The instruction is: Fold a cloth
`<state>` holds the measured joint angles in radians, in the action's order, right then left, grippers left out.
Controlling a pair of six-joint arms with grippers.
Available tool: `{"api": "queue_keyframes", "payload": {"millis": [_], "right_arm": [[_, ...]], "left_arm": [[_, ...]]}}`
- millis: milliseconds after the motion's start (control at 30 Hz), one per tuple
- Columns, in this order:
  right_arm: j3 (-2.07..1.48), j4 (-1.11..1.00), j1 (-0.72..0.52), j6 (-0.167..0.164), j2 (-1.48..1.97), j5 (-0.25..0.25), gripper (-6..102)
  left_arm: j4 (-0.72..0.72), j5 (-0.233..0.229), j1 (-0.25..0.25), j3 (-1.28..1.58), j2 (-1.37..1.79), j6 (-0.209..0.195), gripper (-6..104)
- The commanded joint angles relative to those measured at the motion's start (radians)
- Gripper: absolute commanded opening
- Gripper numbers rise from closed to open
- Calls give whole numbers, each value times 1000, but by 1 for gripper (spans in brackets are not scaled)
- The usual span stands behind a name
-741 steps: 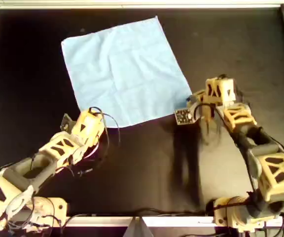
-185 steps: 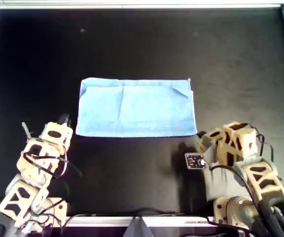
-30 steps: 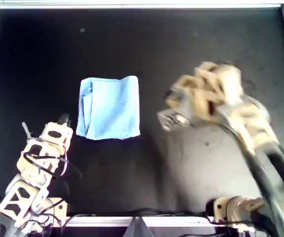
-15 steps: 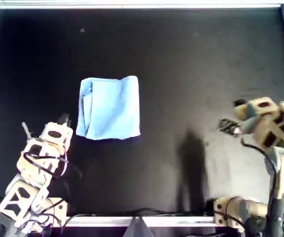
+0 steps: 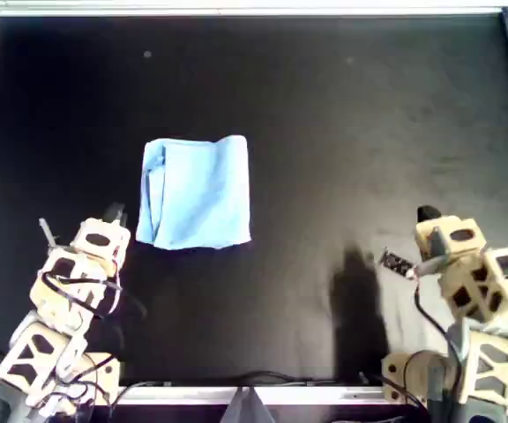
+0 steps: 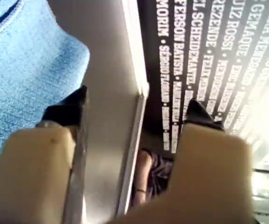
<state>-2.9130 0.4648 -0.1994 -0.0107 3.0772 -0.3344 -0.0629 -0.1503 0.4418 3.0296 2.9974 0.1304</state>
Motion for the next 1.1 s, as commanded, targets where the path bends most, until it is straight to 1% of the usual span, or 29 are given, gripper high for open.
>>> {"api": "queue_keyframes", "payload": {"millis": [0, 133, 267, 333, 467, 533, 567, 667, 1067], "right_arm": [[-57, -52, 64, -6, 29, -12, 2], [-118, -52, 126, -8, 17, 6, 2], [-118, -52, 112, -6, 23, 6, 3], [-120, -51, 112, -6, 9, 6, 3], [-120, -48, 112, -6, 9, 6, 2], [-120, -48, 112, -6, 9, 6, 2], [-120, -48, 112, -6, 9, 6, 2], [-120, -48, 114, -3, 9, 6, 2], [-120, -48, 114, -3, 9, 6, 2]], "left_arm": [[0, -6, -2, -11, 17, 6, 73], [0, -6, -2, -11, 17, 5, 73], [0, -3, 2, -11, 18, 6, 73], [2, -3, 2, -11, 18, -3, 73], [2, -3, 0, -11, 18, 5, 73], [2, -3, 0, -11, 18, 5, 73], [2, -2, 3, -11, 18, -3, 73], [2, 8, 8, -11, 18, -3, 73], [2, 8, 8, -11, 18, -3, 73]]}}
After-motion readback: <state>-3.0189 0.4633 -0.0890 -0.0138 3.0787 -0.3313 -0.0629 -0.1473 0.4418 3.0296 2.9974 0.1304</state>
